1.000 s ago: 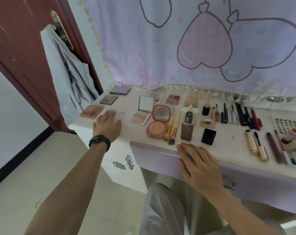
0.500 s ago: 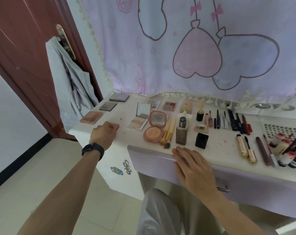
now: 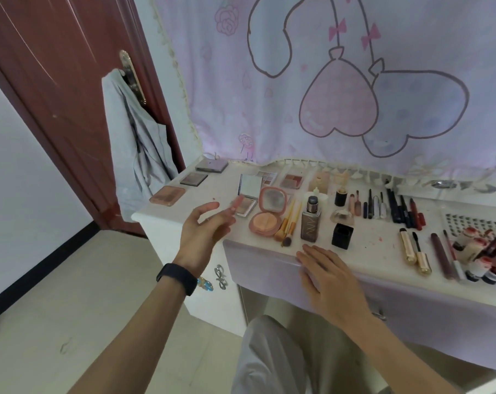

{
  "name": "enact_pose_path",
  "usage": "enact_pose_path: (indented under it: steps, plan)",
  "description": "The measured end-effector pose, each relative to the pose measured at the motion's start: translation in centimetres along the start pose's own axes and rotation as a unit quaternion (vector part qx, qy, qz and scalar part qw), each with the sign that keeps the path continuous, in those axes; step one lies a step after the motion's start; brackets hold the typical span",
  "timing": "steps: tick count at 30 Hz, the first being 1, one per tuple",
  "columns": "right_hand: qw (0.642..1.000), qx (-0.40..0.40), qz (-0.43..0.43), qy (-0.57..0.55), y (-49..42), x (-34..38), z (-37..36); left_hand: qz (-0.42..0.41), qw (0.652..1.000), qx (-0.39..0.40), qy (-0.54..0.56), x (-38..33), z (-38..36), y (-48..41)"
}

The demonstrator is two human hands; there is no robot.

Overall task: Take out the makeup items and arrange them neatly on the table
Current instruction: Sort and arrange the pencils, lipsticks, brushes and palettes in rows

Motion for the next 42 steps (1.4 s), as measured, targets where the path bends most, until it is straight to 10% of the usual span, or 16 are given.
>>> enact_pose_path:
  steps: [3, 7, 14, 25, 32, 37, 42]
  plan:
    - [0.953, 0.069, -0.183, -0.231, 0.2, -0.6, 2.3, -0.008, 0.997, 0.071, -0.041, -0.1, -3.1, 2.5]
    - [0.788, 0.061, -0.334, -0.514, 0.4, -0.6, 5.1, -0.006, 0.980, 0.170, -0.108, 0.4, -6.8, 5.3]
    - [0.676, 0.103, -0.416, -0.599, 2.1, -1.8, 6.2, -0.012, 0.933, 0.290, -0.215, 2.6, -11.6, 7.4]
    - [0.451, 0.104, -0.509, -0.726, 4.5, -1.7, 5.2, 0.014, 0.965, 0.224, -0.135, 5.5, -12.8, 8.1]
    - [0.480, 0.108, -0.490, -0.719, 4.5, -2.6, 4.5, -0.010, 0.963, 0.225, -0.146, 6.3, -12.9, 7.6]
    - [0.624, 0.133, -0.418, -0.647, 3.7, -3.6, 5.0, -0.239, 0.875, 0.265, -0.328, 4.6, -13.9, 8.7]
    - [0.731, 0.156, -0.376, -0.548, 2.9, -4.0, 6.0, -0.232, 0.846, 0.295, -0.378, 4.4, -14.3, 8.7]
Point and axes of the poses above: each hand's wrist, its own y-axis away from the middle knuckle, its own z-axis out of the back of the hand, x = y × z, the point moved 6 cm from there along -y, towards the middle knuckle, and after that the axes turned 6 degrees about y, right-handed, at the moved point
